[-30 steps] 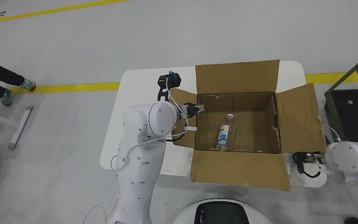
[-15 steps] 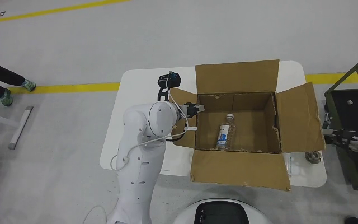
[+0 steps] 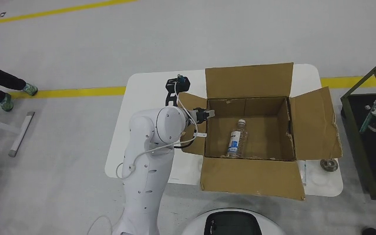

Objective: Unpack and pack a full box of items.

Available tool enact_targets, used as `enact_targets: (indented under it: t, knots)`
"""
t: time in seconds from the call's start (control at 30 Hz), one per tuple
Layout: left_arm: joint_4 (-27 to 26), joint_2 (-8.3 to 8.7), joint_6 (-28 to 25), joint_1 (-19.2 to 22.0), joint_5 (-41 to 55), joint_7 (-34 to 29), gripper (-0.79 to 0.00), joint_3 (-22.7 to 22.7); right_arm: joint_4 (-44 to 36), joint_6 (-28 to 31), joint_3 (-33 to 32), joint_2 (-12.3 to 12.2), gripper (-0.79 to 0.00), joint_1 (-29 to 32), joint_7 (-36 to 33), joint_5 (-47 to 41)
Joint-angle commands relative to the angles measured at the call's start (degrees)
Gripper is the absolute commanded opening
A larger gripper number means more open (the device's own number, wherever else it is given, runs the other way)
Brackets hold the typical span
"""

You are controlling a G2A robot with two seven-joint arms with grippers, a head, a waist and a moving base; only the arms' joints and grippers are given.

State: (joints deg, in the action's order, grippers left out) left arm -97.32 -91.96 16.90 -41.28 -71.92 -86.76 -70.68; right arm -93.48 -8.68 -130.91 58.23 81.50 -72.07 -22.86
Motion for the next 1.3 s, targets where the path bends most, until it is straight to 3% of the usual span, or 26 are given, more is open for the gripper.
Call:
enact_targets:
  t: [0.0,0.27,0.37,0.63,1.27]
  knots:
    - [0.0,0.0,0.0,0.0,0.0,0.0,0.0,0.0,-0.36,1.03,0.33,-0.07,-0.785,-0.34,-1.13,-2.99]
    - [0.0,0.0,0.0,0.0,0.0,0.0,0.0,0.0,-6.55,1.46,4.85,-0.63,-0.785,-1.03,-2.43,-7.23]
    - [-0.68,0.21,-0.58,-1.57,-1.43,4.29,0.0,-0.22,-9.13,-0.37,8.42,-1.11,-0.785,-1.82,-2.23,-4.25]
    - [-4.86,0.65,1.75,-3.57,-3.51,7.78,0.0,-2.49,-13.57,-2.55,19.11,-1.77,-0.785,-5.17,-0.78,-1.26]
    - [-11.32,2.15,2.05,-7.25,-10.5,6.09,0.0,-9.42,-17.78,-12.33,49.73,-2.17,-0.785,-14.68,11.68,29.54]
